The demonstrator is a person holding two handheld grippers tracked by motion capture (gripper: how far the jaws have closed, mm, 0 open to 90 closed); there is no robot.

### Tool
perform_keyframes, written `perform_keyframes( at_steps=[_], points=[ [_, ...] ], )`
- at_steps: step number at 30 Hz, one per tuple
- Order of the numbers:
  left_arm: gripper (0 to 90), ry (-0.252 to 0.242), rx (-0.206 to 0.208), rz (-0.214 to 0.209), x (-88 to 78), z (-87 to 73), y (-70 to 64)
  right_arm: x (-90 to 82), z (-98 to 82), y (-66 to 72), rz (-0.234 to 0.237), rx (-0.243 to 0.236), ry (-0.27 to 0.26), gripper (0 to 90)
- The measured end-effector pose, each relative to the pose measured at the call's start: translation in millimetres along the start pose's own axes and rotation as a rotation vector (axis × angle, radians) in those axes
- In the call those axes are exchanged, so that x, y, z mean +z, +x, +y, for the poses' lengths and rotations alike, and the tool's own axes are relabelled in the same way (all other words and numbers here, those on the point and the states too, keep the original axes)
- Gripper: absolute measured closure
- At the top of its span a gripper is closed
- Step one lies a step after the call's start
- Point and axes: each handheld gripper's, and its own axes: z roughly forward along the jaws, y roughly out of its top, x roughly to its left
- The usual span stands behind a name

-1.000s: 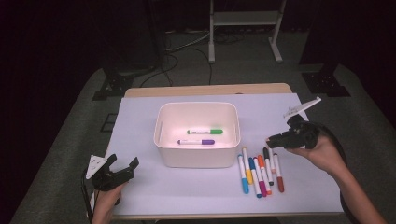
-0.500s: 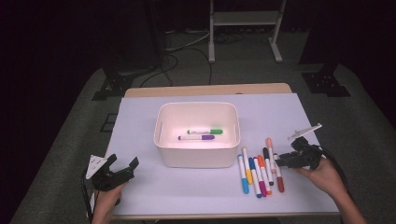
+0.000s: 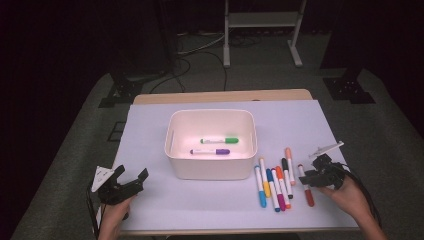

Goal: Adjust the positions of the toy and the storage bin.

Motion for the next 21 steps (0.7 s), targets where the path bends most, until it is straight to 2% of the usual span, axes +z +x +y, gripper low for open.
perform_keyframes(
  at_steps=[4, 11, 15, 17, 20, 21],
  points=[
    [3.3, 0.002, 0.002, 0.001, 0.5, -0.1, -0.4, -3.0, -8.1, -1.0, -0.048, -0.008, 0.024, 63.9],
    [3.3, 0.0, 0.001, 0.002, 0.2, 0.1, -0.3, -3.4, -15.4, -2.8, -0.075, -0.014, 0.002, 74.0],
    [3.3, -0.001, 0.0, 0.003, -0.2, 0.1, -0.1, -3.9, -14.5, -6.3, -0.049, -0.005, 0.009, 75.5],
    [3.3, -0.002, 0.0, 0.004, -0.3, 0.2, -0.1, -5.3, -13.1, -9.3, -0.021, 0.003, 0.022, 75.6],
    [3.3, -0.002, -0.001, 0.004, -0.1, 0.0, 0.2, -11.4, -9.6, -11.5, 0.029, 0.013, 0.007, 75.6],
    [3.3, -0.001, 0.001, 0.004, -0.1, 0.0, 0.3, -14.6, -7.1, -11.3, 0.041, 0.002, 0.003, 75.6]
  ],
)
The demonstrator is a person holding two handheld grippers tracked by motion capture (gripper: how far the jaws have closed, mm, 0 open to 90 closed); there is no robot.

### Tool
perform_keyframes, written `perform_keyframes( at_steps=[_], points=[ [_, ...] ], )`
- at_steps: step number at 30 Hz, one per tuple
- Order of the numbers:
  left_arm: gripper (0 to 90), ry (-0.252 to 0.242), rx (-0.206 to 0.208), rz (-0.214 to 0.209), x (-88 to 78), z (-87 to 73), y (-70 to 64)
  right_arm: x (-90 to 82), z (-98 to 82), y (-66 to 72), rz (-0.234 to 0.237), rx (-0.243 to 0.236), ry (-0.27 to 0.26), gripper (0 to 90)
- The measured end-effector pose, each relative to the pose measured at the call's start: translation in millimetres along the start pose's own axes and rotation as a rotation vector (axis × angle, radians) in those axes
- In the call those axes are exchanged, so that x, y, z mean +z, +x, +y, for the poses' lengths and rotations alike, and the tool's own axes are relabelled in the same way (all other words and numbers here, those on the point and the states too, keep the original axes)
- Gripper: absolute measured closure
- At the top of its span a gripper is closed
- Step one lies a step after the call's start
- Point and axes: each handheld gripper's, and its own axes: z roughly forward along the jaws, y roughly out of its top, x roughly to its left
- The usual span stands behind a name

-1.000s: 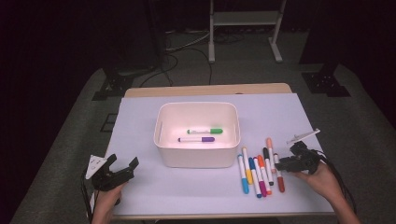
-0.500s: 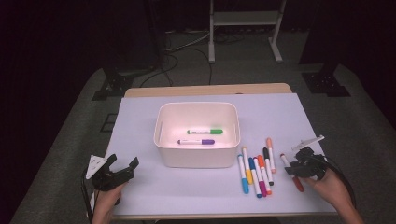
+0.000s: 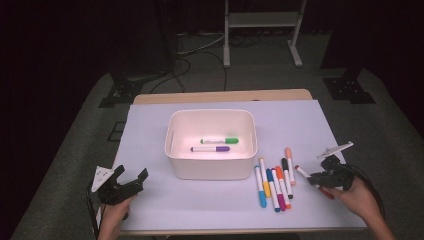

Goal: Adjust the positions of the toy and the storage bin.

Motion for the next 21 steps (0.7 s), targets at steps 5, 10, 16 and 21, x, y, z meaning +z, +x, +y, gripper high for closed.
perform_keyframes(
  at_steps=[5, 10, 16, 21],
  points=[
    [3.3, 0.002, 0.003, 0.0, 0.1, 0.1, -0.1, -22.8, 22.3, 8.7, 0.075, -0.038, -0.059, 75.6],
    [3.3, 0.001, 0.0, 0.004, -0.1, 0.1, 0.5, -49.8, 53.9, 24.3, 0.138, -0.093, -0.123, 75.6],
    [3.3, 0.005, 0.003, 0.004, 0.0, 0.1, 0.7, -72.6, 96.5, 48.9, 0.206, -0.191, -0.159, 75.5],
    [3.3, 0.007, 0.004, 0.004, -0.1, 0.1, 0.8, -80.8, 127.5, 69.6, 0.248, -0.259, -0.161, 75.5]
  ],
)
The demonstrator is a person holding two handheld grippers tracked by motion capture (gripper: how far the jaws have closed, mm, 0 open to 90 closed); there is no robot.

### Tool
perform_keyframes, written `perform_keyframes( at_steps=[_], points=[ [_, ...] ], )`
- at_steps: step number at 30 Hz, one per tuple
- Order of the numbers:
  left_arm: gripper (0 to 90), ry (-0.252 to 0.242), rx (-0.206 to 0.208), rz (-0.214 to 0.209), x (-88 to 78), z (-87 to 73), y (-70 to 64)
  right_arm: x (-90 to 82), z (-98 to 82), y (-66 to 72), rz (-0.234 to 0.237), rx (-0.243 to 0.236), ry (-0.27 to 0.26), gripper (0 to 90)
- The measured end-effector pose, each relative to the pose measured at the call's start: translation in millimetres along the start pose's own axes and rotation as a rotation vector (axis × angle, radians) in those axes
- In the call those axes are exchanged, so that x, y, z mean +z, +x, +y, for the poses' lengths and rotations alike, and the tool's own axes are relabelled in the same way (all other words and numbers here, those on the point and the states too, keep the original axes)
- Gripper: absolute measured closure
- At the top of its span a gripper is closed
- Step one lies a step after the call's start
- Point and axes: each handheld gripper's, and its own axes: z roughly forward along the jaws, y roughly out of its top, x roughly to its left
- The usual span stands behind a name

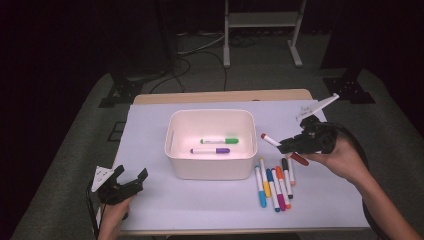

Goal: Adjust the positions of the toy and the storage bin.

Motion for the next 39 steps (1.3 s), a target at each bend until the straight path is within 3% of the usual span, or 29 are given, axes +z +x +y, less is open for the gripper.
perform_keyframes(
  at_steps=[9, 19, 39],
  points=[
    [3.3, -0.002, -0.005, -0.001, -0.7, 0.2, 1.2, 12.7, 49.5, 24.9, 0.053, -0.092, 0.036, 75.6],
    [3.3, -0.009, -0.008, 0.002, -0.7, 0.9, 1.2, 29.3, 89.0, 37.0, 0.084, -0.168, 0.061, 75.5],
    [3.3, -0.012, -0.009, 0.002, -0.9, 1.1, 2.4, 77.0, 126.1, 48.6, 0.138, -0.21, 0.135, 75.5]
  ],
)
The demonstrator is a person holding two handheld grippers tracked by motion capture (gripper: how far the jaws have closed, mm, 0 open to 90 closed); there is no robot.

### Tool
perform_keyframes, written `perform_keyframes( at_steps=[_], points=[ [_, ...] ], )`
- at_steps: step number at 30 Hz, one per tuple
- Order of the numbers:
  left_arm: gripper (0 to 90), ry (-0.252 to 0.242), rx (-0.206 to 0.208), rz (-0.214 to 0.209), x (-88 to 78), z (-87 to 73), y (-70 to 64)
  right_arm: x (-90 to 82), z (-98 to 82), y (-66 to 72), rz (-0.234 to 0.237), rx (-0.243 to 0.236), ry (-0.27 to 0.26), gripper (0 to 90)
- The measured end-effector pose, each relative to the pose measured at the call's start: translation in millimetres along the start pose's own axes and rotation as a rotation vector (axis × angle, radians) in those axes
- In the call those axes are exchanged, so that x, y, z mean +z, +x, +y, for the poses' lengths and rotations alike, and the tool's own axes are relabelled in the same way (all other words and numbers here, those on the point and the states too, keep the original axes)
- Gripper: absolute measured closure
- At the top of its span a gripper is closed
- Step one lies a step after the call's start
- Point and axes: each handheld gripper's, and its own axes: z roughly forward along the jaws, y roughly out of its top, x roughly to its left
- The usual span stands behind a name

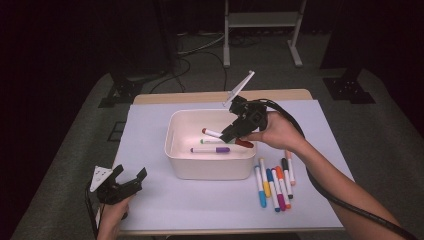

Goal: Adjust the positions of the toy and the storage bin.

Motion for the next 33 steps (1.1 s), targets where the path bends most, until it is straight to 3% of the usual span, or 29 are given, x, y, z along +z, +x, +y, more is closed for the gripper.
perform_keyframes(
  at_steps=[16, 33],
  points=[
    [3.3, -0.001, -0.005, -0.004, 0.5, -0.3, 0.2, 28.7, 16.1, -0.6, 0.041, -0.02, 0.035, 75.5],
    [3.3, -0.003, -0.005, -0.003, 0.2, -0.1, 1.2, 62.3, 17.6, -9.2, 0.073, -0.015, 0.082, 75.5]
  ],
)
